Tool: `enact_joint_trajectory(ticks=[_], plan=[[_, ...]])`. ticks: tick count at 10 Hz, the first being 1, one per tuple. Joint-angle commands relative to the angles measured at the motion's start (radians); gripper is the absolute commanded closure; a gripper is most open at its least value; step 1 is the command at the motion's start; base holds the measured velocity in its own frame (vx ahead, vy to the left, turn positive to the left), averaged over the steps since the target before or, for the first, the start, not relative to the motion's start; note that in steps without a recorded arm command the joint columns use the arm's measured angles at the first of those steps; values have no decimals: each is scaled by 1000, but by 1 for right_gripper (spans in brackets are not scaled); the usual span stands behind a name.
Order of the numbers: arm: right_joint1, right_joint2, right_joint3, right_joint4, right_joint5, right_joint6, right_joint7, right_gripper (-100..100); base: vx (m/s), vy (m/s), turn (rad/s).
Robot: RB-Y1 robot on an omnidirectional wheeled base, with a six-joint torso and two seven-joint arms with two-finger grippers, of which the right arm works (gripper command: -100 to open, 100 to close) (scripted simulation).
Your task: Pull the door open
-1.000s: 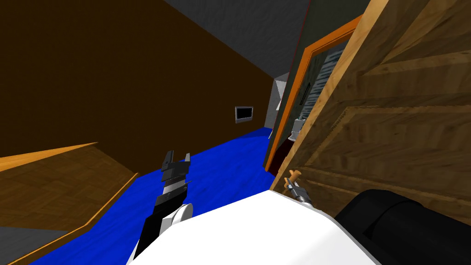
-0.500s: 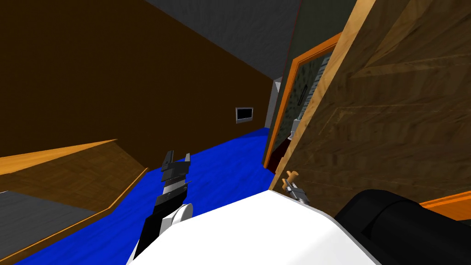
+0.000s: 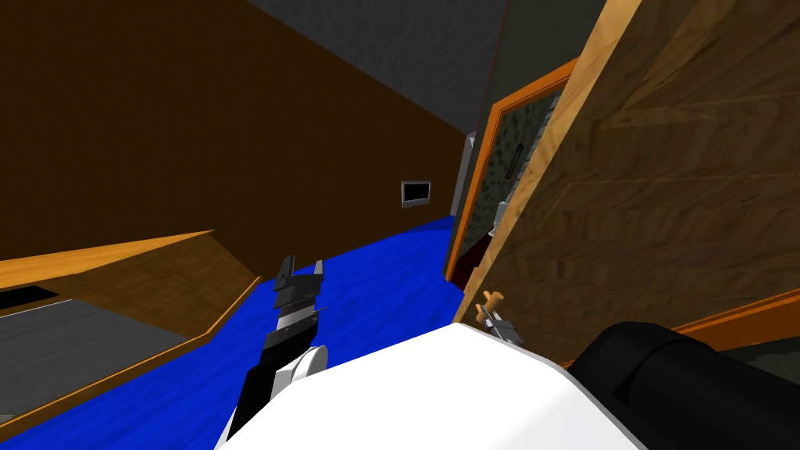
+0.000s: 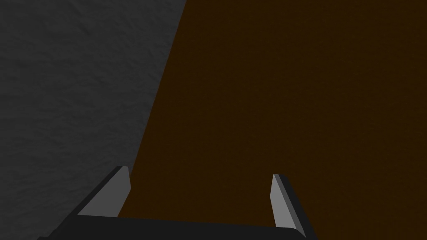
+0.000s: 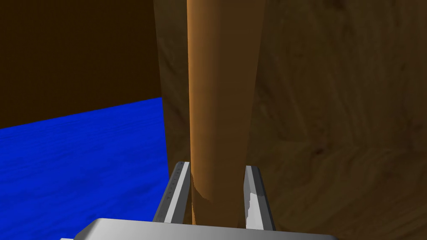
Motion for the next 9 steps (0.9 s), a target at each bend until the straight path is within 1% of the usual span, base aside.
enact_joint_trajectory(ticks=[1,3,5,6,7,9], plan=[[10,-8,17,-4,16,-21,-7,100,-179,-30,40],[18,-14,37,-10,34,-41,-14,100,-199,-14,32],[23,-18,51,-14,46,-54,-19,100,-193,-13,21],[17,-14,49,-5,44,-50,-18,100,-89,3,9],[22,-16,62,-6,56,-60,-20,100,-114,-8,30],[27,-22,79,-10,74,-77,-23,100,-206,-64,44]])
